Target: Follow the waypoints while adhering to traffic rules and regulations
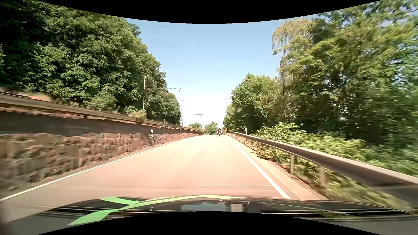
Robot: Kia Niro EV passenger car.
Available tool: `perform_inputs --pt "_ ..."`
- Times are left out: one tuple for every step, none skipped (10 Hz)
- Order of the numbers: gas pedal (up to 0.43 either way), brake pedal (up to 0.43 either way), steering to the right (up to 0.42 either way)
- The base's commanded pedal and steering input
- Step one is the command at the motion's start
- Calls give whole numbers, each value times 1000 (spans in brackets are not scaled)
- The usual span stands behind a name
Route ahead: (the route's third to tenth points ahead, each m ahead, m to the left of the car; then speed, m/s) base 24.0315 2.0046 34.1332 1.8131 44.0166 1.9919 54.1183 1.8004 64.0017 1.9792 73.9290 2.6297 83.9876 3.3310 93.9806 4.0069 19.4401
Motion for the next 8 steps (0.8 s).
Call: perform_inputs --pt "118 0 -3" --pt "118 0 -3" --pt "118 0 -2" --pt "118 0 -3" --pt "138 0 -2" --pt "150 0 -3" --pt "157 0 -2" --pt "177 0 -2"
